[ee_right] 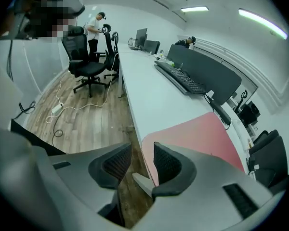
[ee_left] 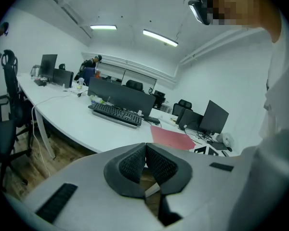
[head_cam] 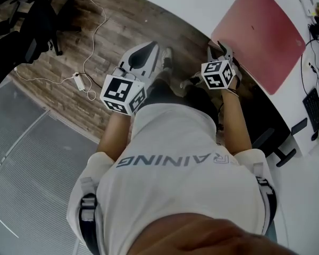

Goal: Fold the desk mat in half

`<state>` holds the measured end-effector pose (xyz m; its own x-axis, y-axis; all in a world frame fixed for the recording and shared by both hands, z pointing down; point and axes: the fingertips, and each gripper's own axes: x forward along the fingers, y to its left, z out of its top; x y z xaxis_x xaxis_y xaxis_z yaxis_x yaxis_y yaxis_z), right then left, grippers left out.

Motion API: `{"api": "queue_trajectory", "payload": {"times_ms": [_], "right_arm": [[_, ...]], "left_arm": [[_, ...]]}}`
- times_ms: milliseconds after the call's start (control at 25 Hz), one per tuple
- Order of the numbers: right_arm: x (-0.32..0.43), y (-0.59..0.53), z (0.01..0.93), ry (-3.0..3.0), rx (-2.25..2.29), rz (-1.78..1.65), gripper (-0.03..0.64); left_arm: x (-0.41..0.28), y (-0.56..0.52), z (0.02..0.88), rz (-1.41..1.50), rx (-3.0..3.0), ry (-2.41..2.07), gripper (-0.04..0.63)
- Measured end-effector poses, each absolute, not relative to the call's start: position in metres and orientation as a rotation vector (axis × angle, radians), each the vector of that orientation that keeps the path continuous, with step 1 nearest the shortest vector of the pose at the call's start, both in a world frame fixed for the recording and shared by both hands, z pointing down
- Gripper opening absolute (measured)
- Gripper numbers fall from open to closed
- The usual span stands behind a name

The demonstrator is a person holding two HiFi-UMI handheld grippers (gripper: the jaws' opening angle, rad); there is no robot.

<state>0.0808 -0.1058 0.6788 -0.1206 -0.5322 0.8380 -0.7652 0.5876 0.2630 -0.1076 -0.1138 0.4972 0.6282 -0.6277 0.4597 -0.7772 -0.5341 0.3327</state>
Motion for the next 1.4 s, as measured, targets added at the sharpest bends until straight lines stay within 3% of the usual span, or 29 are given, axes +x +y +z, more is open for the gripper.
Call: {"api": "queue_trajectory", "payload": {"times_ms": [520,800,880,1400], "right_arm": [[0.081,-0.12,0.713,-1.609,1.037,0.172,0.152],[0.084,-0.121,0.705,-1.651,1.004,0.162,0.095],[0.084,-0.12,0.699,-1.666,1.021,0.163,0.046],[0.115,-0.118,0.637,-1.766,1.277,0.287,0.035]], "left_arm": [[-0.143,-0.109,0.512,0.314,2.294,-1.094,0.028],[-0.129,-0.106,0.501,0.33,2.337,-1.068,0.028],[-0.124,-0.103,0.498,0.342,2.347,-1.059,0.028],[-0.081,-0.119,0.468,0.408,2.486,-0.966,0.028]]}}
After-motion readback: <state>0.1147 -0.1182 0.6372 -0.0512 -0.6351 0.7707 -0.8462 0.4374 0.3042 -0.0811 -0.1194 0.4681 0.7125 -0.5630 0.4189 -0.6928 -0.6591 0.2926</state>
